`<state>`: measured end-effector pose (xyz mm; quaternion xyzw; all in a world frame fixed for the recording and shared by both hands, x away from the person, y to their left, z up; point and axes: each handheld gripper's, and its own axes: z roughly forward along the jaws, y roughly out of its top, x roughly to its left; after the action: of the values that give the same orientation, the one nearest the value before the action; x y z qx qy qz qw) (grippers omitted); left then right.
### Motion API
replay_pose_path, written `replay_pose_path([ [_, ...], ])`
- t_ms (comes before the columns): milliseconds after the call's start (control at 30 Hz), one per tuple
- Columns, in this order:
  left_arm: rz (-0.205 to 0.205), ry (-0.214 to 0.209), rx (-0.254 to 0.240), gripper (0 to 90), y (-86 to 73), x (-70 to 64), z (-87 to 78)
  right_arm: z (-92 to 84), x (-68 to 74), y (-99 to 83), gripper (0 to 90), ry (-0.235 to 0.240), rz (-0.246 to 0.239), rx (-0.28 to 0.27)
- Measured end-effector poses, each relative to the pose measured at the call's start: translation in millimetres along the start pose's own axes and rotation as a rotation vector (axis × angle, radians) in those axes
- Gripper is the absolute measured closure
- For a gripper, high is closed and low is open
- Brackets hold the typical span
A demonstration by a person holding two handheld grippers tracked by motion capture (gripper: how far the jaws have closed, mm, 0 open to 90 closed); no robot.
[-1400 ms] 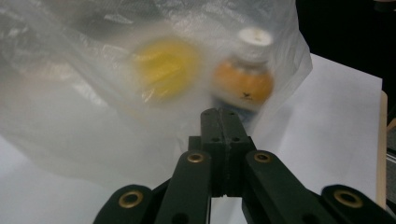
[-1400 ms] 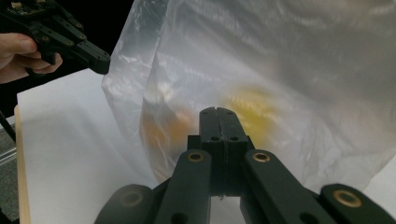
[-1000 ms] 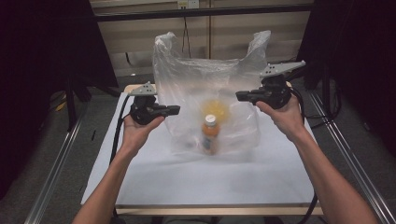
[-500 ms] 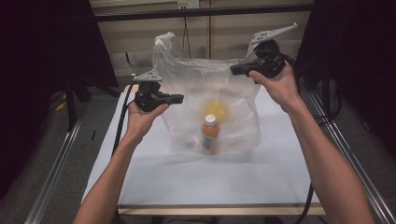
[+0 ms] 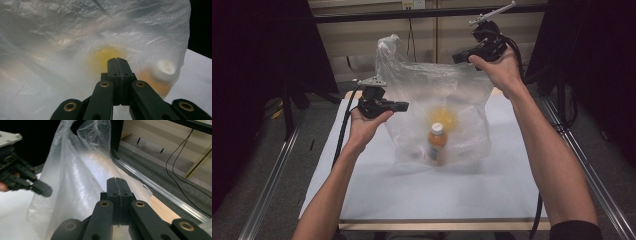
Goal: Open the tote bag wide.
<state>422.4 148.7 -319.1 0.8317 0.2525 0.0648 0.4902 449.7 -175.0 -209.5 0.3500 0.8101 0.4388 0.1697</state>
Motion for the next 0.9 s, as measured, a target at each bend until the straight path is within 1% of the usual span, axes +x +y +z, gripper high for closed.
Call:
replay_pose_path([
  [33, 0.002, -0.006, -0.004, 90.0, 0.2, -0.8, 1.0, 7.6, -2.2, 0.2, 90.0, -0.02, 0.003, 0.021],
  [100, 0.002, -0.004, -0.001, 90.0, 0.3, -1.2, 1.1, 13.9, -2.1, -1.5, 90.0, -0.025, 0.016, 0.05],
  [133, 0.003, -0.002, -0.003, 90.0, 0.3, -1.1, 0.9, 13.9, -2.1, -1.5, 90.0, -0.025, 0.016, 0.05],
  [167, 0.001, -0.005, -0.01, 90.0, 0.3, -1.1, 0.4, 16.1, -1.0, -3.2, 90.0, -0.017, 0.021, 0.055],
  [200, 0.001, -0.007, -0.014, 90.0, 0.6, -1.7, -0.2, 18.4, 0.5, -5.3, 90.0, -0.004, 0.014, 0.061],
  [233, 0.006, -0.004, -0.02, 90.0, 2.1, -3.0, -3.0, 21.2, 5.0, -10.9, 90.0, 0.02, 0.006, 0.082],
  [267, 0.006, -0.004, -0.02, 90.0, 2.1, -3.0, -3.0, 21.2, 5.0, -10.9, 90.0, 0.02, 0.006, 0.082],
  [300, 0.012, -0.004, -0.024, 90.0, 4.4, -4.3, -6.5, 21.7, 9.3, -17.5, 90.0, 0.041, -0.005, 0.086],
  [400, 0.015, -0.004, -0.038, 90.0, 7.8, -6.3, -10.4, 19.6, 15.7, -27.2, 90.0, 0.056, -0.013, 0.085],
  [433, 0.023, 0.001, -0.054, 90.0, 12.7, -8.6, -14.2, 18.7, 17.5, -30.3, 90.0, 0.06, -0.017, 0.083],
  [533, 0.034, -0.003, -0.076, 90.0, 20.6, -13.1, -17.8, 14.4, 24.4, -38.8, 90.0, 0.07, -0.024, 0.069],
  [567, 0.037, -0.006, -0.083, 90.0, 22.9, -14.7, -18.1, 13.1, 26.8, -41.4, 90.0, 0.074, -0.021, 0.055],
  [633, 0.044, -0.013, -0.093, 90.0, 27.2, -18.4, -17.7, 11.7, 32.3, -46.9, 90.0, 0.07, -0.018, 0.049],
  [700, 0.054, -0.016, -0.091, 90.0, 31.3, -22.8, -16.9, 11.7, 37.5, -52.9, 90.0, 0.063, -0.021, 0.044],
  [733, 0.054, -0.016, -0.091, 90.0, 31.3, -22.8, -16.9, 11.7, 37.5, -52.9, 90.0, 0.063, -0.021, 0.044],
  [767, 0.057, -0.023, -0.094, 90.0, 33.0, -24.8, -16.6, 11.9, 42.1, -58.2, 90.0, 0.076, -0.014, 0.034],
  [800, 0.059, -0.037, -0.101, 90.0, 35.4, -28.3, -15.5, 13.0, 44.2, -60.0, 90.0, 0.071, -0.015, 0.04],
  [833, 0.067, -0.035, -0.092, 90.0, 36.7, -30.1, -14.9, 14.1, 46.2, -61.3, 90.0, 0.064, -0.019, 0.054],
  [867, 0.065, -0.04, -0.096, 90.0, 37.1, -31.8, -14.2, 14.8, 48.0, -62.6, 90.0, 0.062, -0.025, 0.058],
  [900, 0.068, -0.048, -0.101, 90.0, 37.7, -32.9, -14.1, 14.6, 49.9, -64.2, 90.0, 0.072, -0.023, 0.052],
])
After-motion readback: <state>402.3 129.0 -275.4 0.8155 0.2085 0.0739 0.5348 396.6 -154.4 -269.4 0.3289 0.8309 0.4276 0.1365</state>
